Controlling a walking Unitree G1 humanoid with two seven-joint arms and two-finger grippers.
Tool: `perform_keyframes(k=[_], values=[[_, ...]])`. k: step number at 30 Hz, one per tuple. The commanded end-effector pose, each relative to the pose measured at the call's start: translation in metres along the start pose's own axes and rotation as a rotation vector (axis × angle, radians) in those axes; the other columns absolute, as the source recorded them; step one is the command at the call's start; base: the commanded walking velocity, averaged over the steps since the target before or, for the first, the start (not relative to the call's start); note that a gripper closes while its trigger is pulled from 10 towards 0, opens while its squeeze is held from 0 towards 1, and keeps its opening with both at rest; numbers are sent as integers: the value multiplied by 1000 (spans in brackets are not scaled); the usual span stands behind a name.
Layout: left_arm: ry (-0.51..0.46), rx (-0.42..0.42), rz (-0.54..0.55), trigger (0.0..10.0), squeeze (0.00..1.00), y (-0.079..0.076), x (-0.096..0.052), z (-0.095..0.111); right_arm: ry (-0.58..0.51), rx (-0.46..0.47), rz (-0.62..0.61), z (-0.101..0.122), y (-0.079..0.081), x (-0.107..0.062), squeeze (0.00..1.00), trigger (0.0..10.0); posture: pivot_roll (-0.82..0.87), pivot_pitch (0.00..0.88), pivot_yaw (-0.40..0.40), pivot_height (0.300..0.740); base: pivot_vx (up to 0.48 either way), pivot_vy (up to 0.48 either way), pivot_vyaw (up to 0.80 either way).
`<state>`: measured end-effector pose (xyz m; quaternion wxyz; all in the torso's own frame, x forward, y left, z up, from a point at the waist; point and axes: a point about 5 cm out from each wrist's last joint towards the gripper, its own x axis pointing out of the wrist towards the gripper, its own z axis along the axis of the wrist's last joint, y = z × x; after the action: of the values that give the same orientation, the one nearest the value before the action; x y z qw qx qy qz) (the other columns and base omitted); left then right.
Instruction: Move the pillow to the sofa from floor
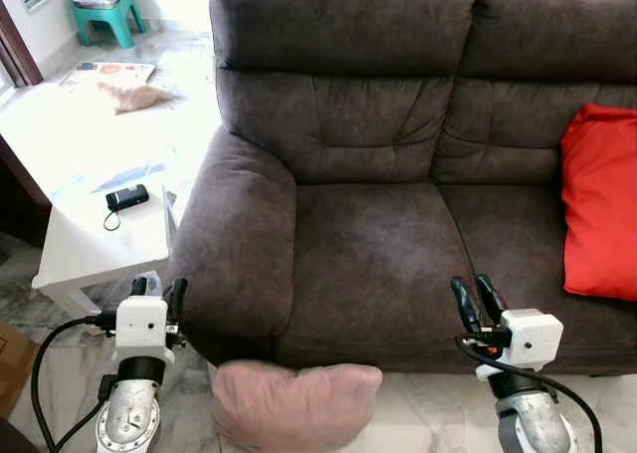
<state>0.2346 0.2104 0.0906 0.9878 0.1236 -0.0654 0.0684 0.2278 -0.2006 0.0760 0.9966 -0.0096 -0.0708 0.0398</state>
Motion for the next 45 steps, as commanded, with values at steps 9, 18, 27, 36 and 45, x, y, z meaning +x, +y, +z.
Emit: perform_keyframes(k=[9, 18, 27, 36, 45], values=[[-24, -10, -161, 10000, 0, -27, 18, 12, 15, 11, -25, 5, 0, 6, 0, 10000, -3, 95, -51, 740, 0, 0, 0], [-5, -24, -194, 10000, 0, -30, 20, 10, 22, 15, -45, 7, 0, 10, 0, 10000, -2, 93, -40, 740, 0, 0, 0], [7, -38, -157, 10000, 0, -26, 20, 8, 4, 26, -36, 10, 6, 17, 0, 10000, 2, 80, -40, 740, 0, 0, 0], [13, -41, -138, 10000, 0, -24, 19, 6, 29, 18, -42, 9, 4, 20, 0, 10000, -5, 72, -42, 740, 0, 0, 0], [17, -49, -133, 10000, 0, -25, 18, 6, 40, 22, -29, 8, 6, 22, 0, 10000, -10, 68, -44, 740, 0, 0, 0]])
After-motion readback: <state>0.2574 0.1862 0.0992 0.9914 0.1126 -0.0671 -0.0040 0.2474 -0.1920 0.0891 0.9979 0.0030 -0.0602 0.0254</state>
